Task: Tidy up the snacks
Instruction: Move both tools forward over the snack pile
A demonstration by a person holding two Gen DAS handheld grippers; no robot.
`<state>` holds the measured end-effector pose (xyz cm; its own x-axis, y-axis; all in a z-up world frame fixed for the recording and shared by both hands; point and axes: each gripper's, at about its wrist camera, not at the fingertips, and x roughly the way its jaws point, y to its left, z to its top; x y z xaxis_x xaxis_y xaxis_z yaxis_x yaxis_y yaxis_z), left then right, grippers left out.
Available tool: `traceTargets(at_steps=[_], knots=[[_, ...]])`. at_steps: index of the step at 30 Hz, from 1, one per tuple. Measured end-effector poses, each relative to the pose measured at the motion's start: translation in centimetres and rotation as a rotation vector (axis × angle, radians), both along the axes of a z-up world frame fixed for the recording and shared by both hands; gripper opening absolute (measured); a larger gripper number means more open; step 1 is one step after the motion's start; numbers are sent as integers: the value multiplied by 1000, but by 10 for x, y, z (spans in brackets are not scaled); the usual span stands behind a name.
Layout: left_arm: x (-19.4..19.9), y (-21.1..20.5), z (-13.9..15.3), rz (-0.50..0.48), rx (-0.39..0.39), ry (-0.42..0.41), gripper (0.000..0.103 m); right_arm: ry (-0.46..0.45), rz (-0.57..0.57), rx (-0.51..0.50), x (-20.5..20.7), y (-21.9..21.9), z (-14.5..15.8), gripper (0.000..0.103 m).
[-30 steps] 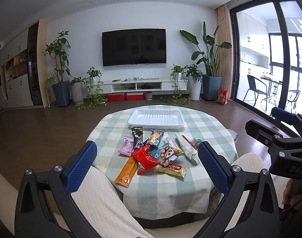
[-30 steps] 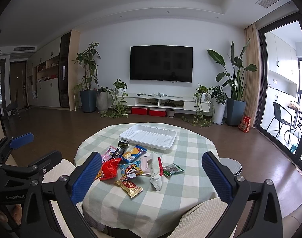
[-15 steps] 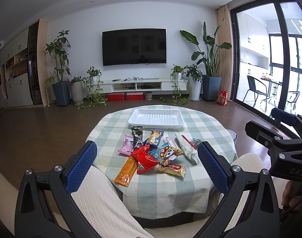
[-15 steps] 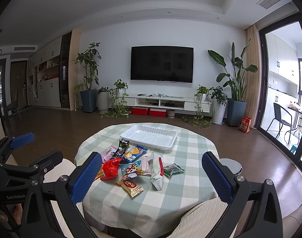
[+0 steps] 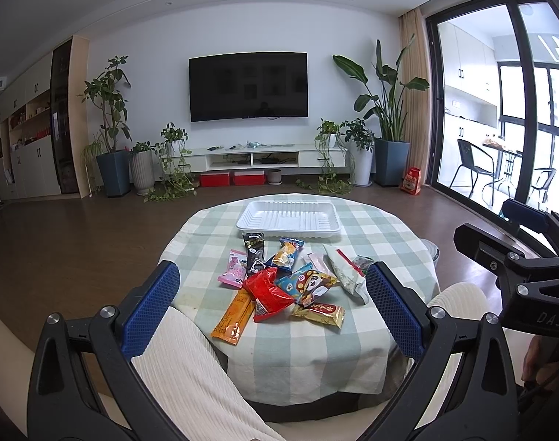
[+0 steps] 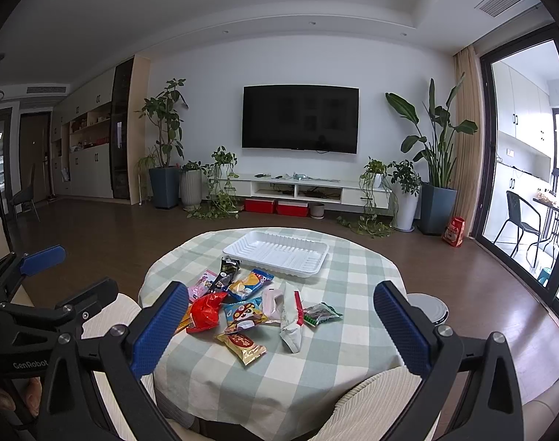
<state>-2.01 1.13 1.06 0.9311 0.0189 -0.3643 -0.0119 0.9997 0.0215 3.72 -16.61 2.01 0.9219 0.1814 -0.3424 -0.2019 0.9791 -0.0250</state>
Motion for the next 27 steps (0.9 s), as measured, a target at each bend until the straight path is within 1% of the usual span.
traceTargets(at_steps=[5,9,13,18,23,27], knots=[[1,0,-1,0,-1,-1,103,6,1,0,-2,2,3,103],[-6,5,1,7,0,15,103,11,1,0,-1,4,3,103],[2,14,-7,20,-3,59,103,68,14,1,10,6,-6,103],[27,29,-24,57,-13,139,103,173,28,-2,41,5,-35,103],[57,45,-48,89,-21,217,103,255,24,3,67,2,-67,103],[84,59,-75,109,-25,272,103,314,10,15,90,-4,-91,103]])
